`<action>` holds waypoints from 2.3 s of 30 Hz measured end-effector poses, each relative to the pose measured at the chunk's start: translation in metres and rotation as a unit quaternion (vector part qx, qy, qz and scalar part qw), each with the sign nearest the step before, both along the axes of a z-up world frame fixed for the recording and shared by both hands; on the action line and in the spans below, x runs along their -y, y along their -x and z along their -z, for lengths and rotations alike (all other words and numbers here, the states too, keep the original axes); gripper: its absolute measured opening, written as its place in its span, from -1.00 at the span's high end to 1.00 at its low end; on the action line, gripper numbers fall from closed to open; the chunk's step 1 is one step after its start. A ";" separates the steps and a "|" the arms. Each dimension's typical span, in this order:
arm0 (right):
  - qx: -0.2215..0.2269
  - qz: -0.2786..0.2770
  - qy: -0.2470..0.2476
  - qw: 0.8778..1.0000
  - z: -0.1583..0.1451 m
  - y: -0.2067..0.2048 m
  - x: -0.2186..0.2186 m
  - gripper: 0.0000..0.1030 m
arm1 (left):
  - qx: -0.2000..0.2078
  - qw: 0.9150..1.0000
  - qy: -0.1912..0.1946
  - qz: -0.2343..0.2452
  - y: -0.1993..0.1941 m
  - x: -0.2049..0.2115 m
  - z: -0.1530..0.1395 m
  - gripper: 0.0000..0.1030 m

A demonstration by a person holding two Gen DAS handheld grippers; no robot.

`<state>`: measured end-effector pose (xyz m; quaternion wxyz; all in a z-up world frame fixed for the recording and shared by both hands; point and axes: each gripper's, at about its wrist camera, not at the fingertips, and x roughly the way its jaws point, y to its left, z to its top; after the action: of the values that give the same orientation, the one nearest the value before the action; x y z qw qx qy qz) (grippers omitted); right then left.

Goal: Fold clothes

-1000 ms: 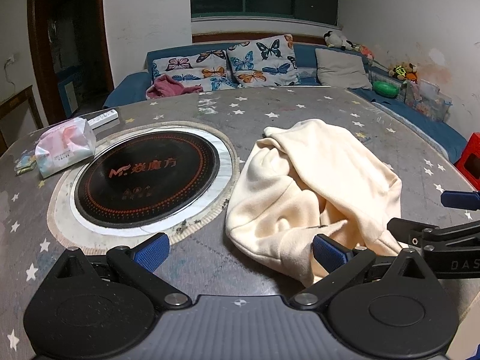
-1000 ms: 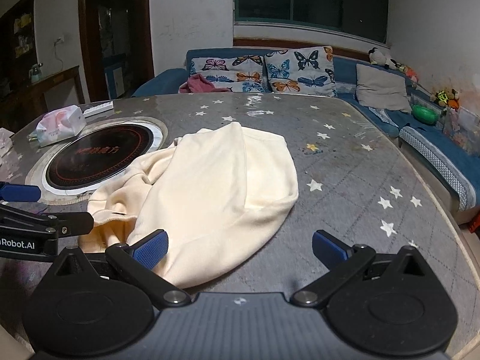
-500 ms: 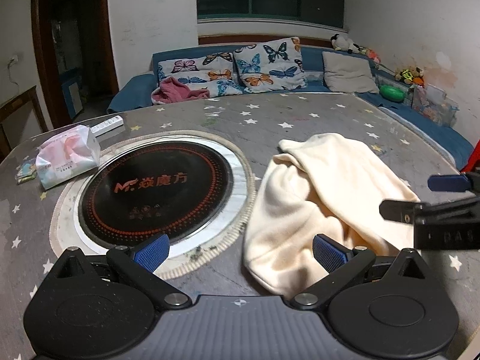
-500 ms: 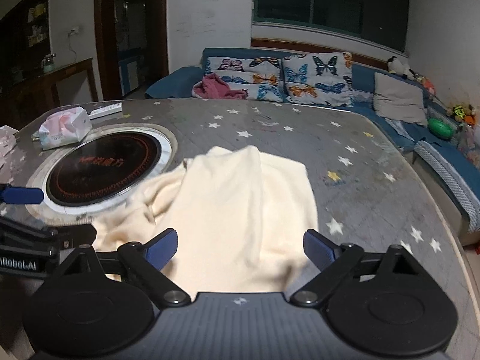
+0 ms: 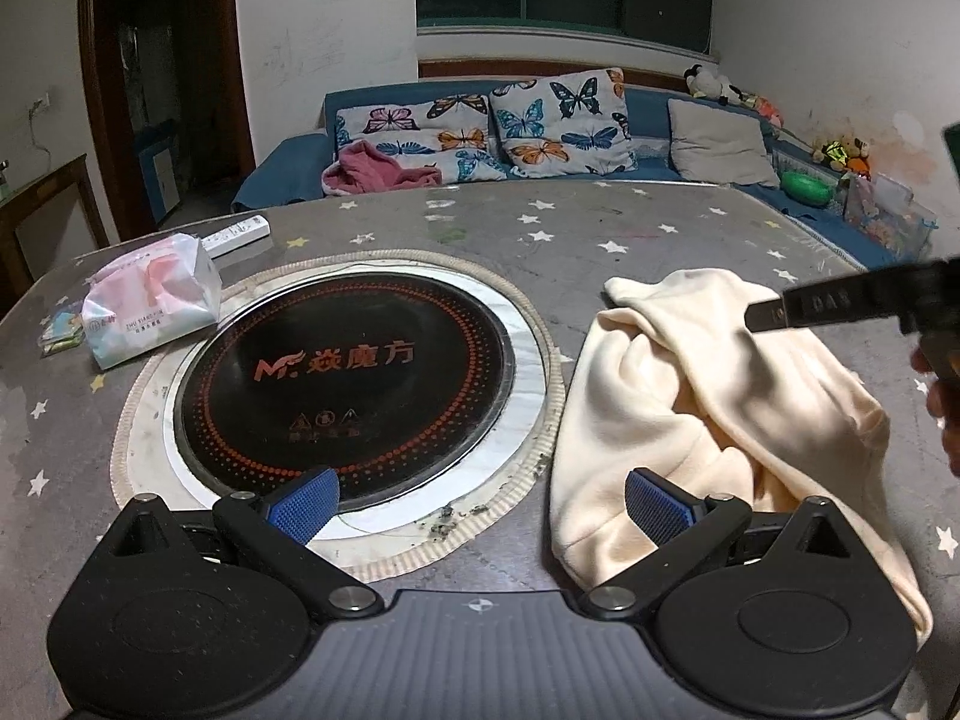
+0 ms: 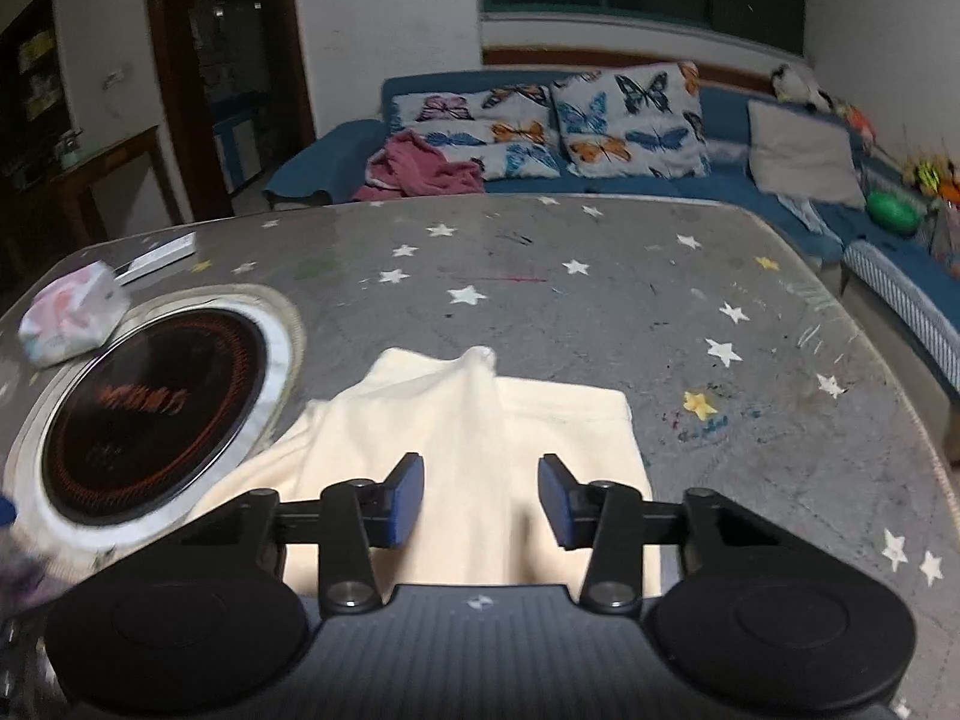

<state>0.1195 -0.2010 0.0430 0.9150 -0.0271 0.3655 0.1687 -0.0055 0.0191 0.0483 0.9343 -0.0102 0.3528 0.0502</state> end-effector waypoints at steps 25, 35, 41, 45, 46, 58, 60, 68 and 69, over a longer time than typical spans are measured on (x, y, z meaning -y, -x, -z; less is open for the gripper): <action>0.093 0.159 -0.024 0.983 -0.027 0.094 0.101 0.92 | 0.017 1.000 -0.014 0.022 -0.008 0.013 -0.007 -0.98; 0.085 0.185 -0.052 0.978 -0.017 0.123 0.139 0.12 | 0.024 0.995 -0.023 0.096 -0.047 0.043 -0.013 -0.72; 0.061 0.126 -0.058 0.989 -0.005 0.118 0.116 -0.11 | 0.011 0.991 -0.019 0.131 -0.081 0.063 -0.003 -0.72; 0.045 0.094 -0.056 0.993 0.003 0.117 0.100 -0.17 | -0.001 0.991 0.003 0.135 -0.101 0.068 0.005 -0.65; 0.043 0.088 -0.052 0.994 0.005 0.118 0.097 -0.20 | -0.003 0.991 0.008 0.135 -0.106 0.068 0.006 -0.54; 0.027 0.083 -0.043 0.995 0.014 0.116 0.096 -0.21 | 0.021 0.992 0.051 0.114 -0.125 0.055 0.006 0.94; 0.027 0.083 -0.043 0.995 0.014 0.117 0.096 -0.21 | 0.044 0.994 0.048 0.088 -0.121 0.043 -0.003 0.95; 0.027 0.077 -0.038 0.996 0.015 0.115 0.093 -0.31 | 0.095 0.994 0.005 -0.059 -0.093 -0.033 -0.032 0.95; 0.028 0.075 -0.036 0.996 0.015 0.115 0.092 -0.32 | 0.098 0.992 0.000 -0.075 -0.087 -0.043 -0.033 0.95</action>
<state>0.0043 -0.2926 0.0281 0.9352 0.0287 0.3348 0.1117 0.0816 0.0625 0.0815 0.9579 -0.0414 0.2577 0.1193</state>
